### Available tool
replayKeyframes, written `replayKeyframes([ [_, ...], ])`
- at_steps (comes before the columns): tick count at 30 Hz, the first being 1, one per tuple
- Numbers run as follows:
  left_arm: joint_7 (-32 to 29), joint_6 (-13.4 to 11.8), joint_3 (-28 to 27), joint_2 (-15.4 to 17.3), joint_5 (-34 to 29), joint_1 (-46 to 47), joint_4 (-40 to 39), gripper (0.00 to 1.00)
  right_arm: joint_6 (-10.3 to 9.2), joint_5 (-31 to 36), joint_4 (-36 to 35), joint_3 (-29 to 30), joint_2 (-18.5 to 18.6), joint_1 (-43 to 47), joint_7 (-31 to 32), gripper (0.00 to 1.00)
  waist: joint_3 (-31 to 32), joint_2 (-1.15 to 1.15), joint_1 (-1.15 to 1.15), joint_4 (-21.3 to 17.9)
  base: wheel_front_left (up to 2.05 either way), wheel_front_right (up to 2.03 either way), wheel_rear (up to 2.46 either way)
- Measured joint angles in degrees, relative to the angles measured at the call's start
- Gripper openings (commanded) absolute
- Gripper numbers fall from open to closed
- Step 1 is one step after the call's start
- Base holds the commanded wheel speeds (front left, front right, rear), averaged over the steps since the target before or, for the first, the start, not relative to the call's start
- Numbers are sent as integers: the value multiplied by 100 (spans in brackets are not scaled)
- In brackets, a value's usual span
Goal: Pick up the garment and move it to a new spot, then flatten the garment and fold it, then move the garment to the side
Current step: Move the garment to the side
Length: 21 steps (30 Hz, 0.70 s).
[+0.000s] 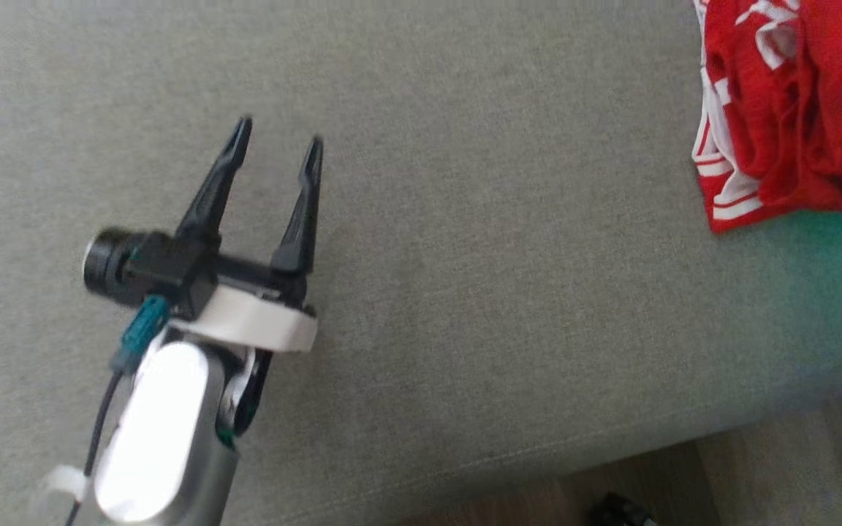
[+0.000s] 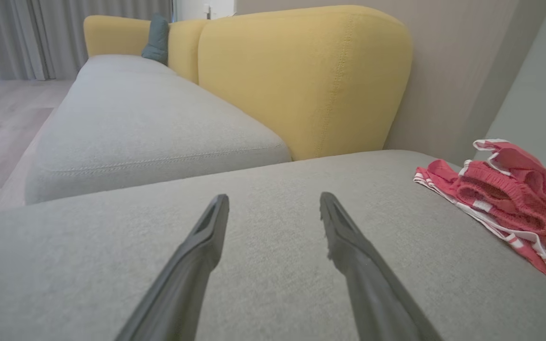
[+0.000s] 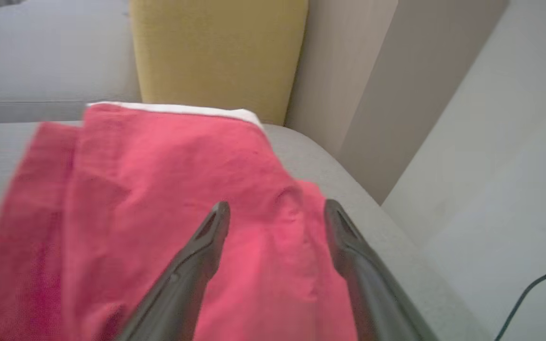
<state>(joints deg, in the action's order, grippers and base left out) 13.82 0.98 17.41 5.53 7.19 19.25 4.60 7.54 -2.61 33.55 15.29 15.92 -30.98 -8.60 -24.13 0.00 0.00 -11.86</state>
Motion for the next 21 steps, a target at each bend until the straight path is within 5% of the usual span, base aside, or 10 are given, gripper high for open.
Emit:
replayKeyframes([
  [10,48,-245,-286,-15,269,-645,104,100,0,-103,-1957,-535,-987,1382,108,100,668,0,0,521,0,0,0],
  [21,49,-352,-488,-8,372,-1172,155,100,0,-290,-3147,-1103,-1215,2392,642,100,1249,0,0,1150,0,0,0],
])
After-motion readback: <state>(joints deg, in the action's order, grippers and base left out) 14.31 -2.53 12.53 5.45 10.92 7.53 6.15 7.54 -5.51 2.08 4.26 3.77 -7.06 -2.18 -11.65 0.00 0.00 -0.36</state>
